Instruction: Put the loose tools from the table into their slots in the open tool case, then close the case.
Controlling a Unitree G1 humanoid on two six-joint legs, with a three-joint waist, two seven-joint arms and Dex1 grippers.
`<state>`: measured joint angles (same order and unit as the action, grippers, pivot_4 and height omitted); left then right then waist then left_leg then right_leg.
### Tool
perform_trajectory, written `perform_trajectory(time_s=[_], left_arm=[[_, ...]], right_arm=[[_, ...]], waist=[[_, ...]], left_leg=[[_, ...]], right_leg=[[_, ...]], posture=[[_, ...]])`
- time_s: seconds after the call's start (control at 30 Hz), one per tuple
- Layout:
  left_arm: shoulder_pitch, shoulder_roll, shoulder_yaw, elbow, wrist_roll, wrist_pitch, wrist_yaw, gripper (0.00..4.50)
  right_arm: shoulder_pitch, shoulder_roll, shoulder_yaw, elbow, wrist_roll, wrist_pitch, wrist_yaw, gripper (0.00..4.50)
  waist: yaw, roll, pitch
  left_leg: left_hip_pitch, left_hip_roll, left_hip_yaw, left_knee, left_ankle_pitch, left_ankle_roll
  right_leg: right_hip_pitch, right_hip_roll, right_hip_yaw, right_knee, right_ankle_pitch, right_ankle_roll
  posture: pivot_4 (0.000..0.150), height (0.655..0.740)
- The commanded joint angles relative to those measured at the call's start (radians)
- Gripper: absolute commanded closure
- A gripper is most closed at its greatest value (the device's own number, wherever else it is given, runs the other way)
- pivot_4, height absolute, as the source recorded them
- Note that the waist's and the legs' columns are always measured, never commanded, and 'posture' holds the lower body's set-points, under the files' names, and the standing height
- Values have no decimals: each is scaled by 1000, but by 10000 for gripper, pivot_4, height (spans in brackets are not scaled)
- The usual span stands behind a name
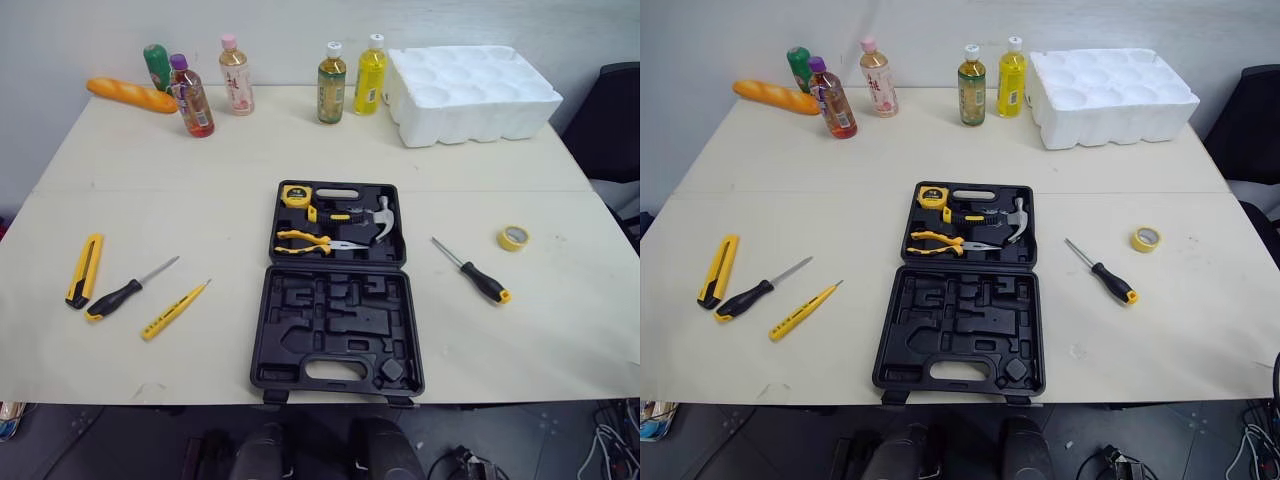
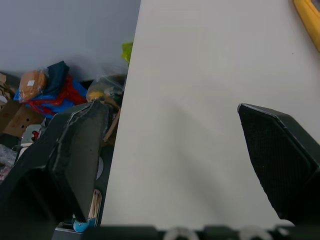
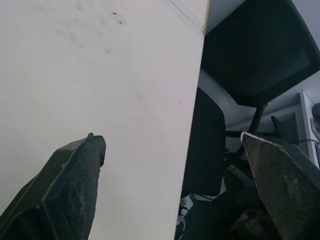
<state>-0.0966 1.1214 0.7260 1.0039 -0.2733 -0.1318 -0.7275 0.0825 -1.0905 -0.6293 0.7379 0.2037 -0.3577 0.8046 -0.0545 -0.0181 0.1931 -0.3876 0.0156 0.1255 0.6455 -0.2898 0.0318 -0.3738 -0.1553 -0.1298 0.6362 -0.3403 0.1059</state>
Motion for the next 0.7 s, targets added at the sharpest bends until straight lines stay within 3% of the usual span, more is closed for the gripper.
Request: perform_trajectory(time_s=[0.03, 0.17, 0.3, 0.7], left_arm=[[4, 25, 11, -1, -25, -14, -18, 474], [25, -1, 31, -51, -67, -45, -104, 474], [62, -31, 55, -142, -132, -49, -215, 474], [202, -107, 56, -509, -210, 140, -303, 474]], right_arm=[[-14, -3, -8, -50, 37, 20, 22, 0], [-86, 48, -5, -191, 165, 169, 95, 0], [-117, 66, 31, -313, 191, 272, 114, 0], [-214, 160, 146, -617, 323, 404, 239, 0]], waist=[[0, 0, 0], [-3, 0, 0], [0, 0, 0], [5, 1, 0]], left_leg=[[0, 0, 0, 0, 0, 0], [0, 1, 0, 0, 0, 0], [0, 1, 0, 0, 0, 0], [-1, 1, 0, 1, -1, 1]], right_leg=[[0, 0, 0, 0, 0, 0], [0, 1, 0, 0, 0, 0], [0, 0, 0, 0, 0, 0], [0, 0, 0, 1, 0, 0]], posture=[[1500, 7400], [1500, 7400], [1500, 7400], [1500, 7400]])
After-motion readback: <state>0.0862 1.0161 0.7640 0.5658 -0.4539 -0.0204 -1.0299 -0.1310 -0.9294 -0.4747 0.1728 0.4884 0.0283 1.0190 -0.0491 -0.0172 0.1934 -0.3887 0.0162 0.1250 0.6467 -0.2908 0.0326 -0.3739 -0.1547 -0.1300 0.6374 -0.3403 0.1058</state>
